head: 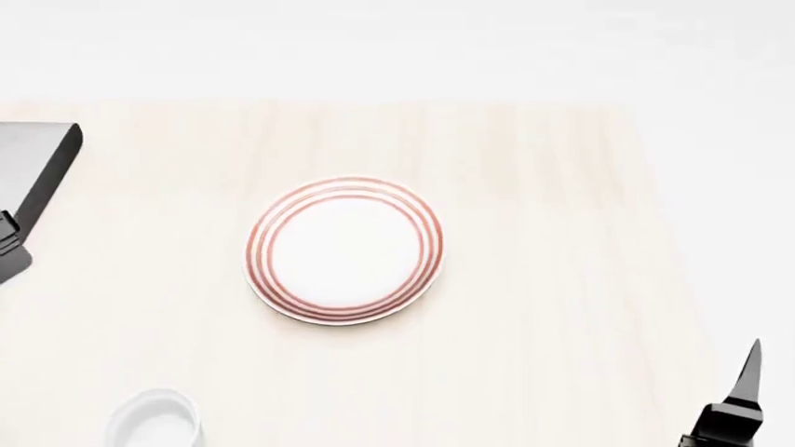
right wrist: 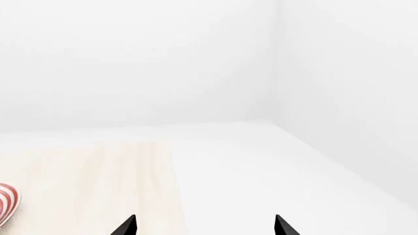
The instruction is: Pick the akita bowl next to the ramekin and place it on the plate.
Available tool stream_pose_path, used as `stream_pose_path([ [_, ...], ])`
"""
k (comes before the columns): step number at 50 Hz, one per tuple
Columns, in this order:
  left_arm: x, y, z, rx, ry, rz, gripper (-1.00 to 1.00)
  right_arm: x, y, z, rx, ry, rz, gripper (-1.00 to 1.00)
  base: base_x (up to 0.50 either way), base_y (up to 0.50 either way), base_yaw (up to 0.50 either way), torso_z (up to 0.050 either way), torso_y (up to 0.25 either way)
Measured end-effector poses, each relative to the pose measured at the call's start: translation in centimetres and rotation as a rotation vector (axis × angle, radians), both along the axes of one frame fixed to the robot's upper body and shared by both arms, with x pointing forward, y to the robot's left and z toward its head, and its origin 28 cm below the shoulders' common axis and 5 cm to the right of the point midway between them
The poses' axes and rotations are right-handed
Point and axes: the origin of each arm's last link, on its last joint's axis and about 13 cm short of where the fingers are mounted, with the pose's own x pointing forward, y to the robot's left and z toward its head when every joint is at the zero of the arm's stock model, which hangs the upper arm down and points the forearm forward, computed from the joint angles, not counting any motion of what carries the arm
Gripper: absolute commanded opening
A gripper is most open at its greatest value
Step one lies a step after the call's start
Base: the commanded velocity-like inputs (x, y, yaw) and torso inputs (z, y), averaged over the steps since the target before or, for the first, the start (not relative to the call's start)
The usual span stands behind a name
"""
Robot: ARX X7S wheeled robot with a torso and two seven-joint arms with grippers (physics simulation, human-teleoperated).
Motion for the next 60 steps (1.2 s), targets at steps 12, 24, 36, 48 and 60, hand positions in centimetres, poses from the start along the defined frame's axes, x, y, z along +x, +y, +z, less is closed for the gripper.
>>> stream_pose_path([
  [12,-0.2,0.1,-0.4,-0.010,0.007,0.014,1.00,0.0,0.0,0.0,0.001,0.000,-0.001,1.00,0.00,0.00,0.00,0.000,-0.003],
  [24,-0.4,0.2,-0.8,-0.020,0.011,0.024,1.00,0.0,0.0,0.0,0.001,0.000,-0.001,1.00,0.00,0.00,0.00,0.000,0.000],
  [36,-0.5,0.2,-1.1,-0.028,0.014,0.023,1.00,0.0,0.0,0.0,0.001,0.000,-0.001,1.00,0.00,0.00,0.00,0.000,-0.071],
  [48,-0.5,0.2,-1.3,-0.028,0.012,0.020,1.00,0.0,0.0,0.0,0.001,-0.001,-0.002,1.00,0.00,0.00,0.00,0.000,-0.046],
  [60,-0.6,0.2,-1.5,-0.034,0.016,0.023,1.00,0.0,0.0,0.1,0.001,0.000,-0.002,1.00,0.00,0.00,0.00,0.000,-0.016],
])
